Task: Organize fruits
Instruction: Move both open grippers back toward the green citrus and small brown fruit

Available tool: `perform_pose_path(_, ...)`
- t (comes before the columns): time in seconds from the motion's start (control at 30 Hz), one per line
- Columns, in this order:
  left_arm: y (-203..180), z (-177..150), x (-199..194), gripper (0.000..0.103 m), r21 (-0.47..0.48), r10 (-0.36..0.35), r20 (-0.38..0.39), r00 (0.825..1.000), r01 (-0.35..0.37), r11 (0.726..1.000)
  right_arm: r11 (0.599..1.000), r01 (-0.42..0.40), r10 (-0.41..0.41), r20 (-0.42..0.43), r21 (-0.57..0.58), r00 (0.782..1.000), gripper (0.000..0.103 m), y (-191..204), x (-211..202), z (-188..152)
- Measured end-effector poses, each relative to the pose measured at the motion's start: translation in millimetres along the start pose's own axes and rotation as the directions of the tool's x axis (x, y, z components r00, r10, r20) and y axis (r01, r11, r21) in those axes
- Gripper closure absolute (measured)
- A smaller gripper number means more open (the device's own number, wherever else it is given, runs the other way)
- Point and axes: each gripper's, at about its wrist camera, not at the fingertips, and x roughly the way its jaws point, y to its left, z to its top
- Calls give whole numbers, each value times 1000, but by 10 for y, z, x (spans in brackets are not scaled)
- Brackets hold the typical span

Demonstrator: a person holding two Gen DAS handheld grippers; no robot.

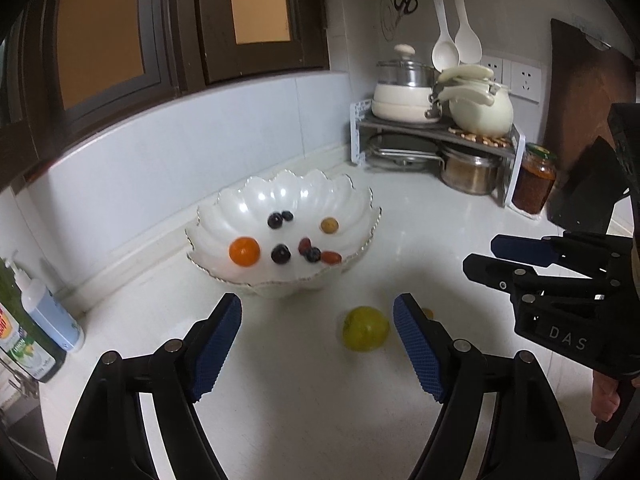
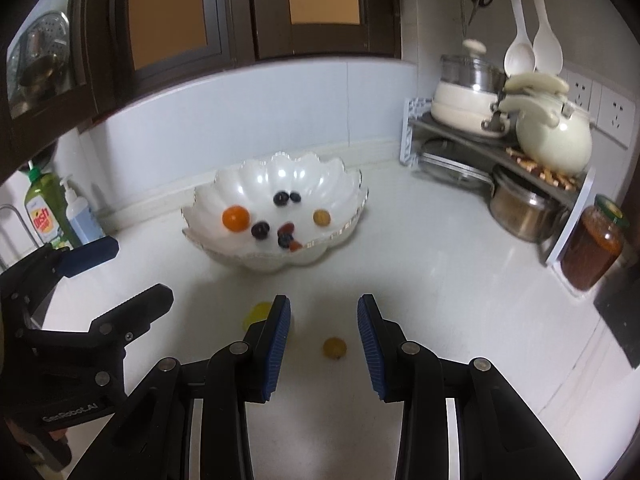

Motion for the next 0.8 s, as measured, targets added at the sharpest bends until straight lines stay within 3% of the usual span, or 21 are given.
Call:
perform_pose_path(0.37,-96,-201,190,25,23,-22,-38,999,23,999,1000,-19,20,-85,7,996,67,-51,224,-201)
perform_pose_path(0.8,-208,-320,458,25,85,-27,-44,999,30,996,999,-34,35,-118,8,992,67,-136,453,-277)
